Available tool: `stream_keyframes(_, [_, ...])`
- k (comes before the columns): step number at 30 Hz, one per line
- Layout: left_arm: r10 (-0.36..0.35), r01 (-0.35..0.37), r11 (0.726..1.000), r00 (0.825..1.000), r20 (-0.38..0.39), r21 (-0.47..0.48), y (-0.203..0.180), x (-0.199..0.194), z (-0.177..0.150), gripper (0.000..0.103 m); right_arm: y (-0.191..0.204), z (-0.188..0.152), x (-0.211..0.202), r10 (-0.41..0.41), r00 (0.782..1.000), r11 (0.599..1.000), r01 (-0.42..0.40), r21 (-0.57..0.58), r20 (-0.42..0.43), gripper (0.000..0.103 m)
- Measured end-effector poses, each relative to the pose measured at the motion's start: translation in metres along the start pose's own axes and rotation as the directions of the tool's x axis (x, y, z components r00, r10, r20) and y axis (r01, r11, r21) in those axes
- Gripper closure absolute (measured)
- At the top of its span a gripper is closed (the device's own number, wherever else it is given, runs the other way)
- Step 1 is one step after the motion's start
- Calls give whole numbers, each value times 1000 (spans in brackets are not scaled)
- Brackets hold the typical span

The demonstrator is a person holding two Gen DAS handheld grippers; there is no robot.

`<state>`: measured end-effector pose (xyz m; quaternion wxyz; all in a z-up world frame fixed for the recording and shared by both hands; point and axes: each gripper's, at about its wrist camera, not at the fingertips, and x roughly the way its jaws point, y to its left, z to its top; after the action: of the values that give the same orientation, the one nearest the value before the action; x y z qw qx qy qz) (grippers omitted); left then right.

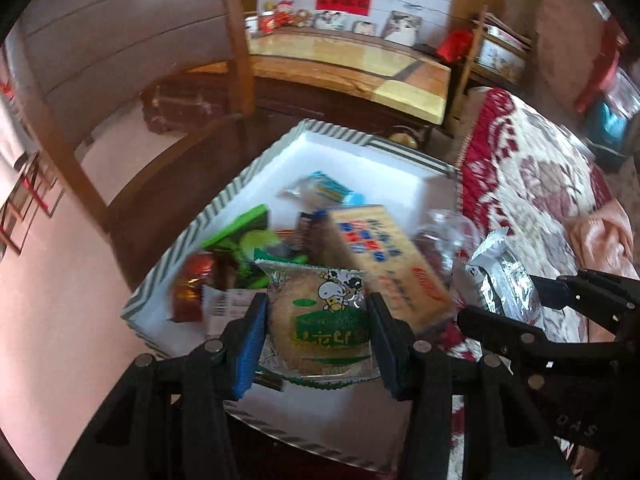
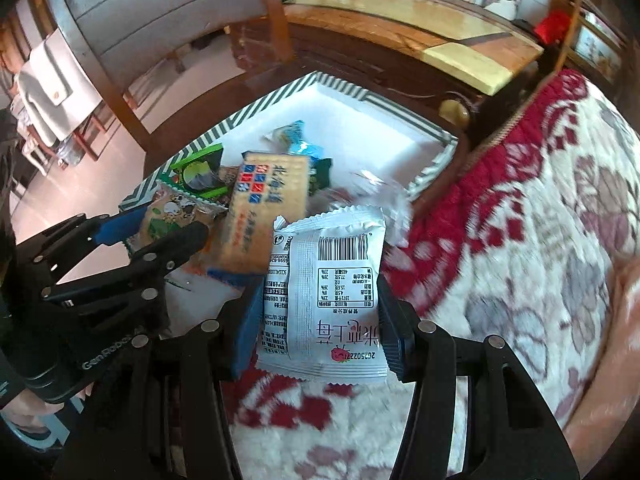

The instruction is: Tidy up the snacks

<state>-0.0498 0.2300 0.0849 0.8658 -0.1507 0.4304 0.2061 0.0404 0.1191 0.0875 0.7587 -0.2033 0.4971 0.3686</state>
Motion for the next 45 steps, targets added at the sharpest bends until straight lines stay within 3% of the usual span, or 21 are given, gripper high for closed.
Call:
stream_keyframes(15, [38,-40,997,999,-34,-59,24,22,10,47,13,59,50,85,996,996,-85,-5,-41,51])
stream_keyframes(19, [60,-64,996,997,-54,-64,25,27,10,32,16,63,56,112,993,994,-112,-6,-41,47])
stream_keyframes(27, [75,-78,993,997,-30,-84,29,19,10,20,7,65,41,86,996,996,-86,26,3,39])
stream_keyframes(35, [80,-74,995,993,87,-65,17,-9,2,16,-3,34,-2,41,992,996,-50,73,117,38])
stream_keyframes(37, [84,-79,996,988,129,-45,10,-18,0,9,-4,19,-11,11,990,997,-22,80,142,39])
stream_keyframes(40, [76,-72,997,983,168,-28,3,-30,-3,6,-5,-2,-21,-27,985,996,13,85,173,38])
stream_keyframes(45, [77,-77,997,982,173,-11,-4,-41,-5,2,-9,-29,-37,-48,979,995,28,101,201,38])
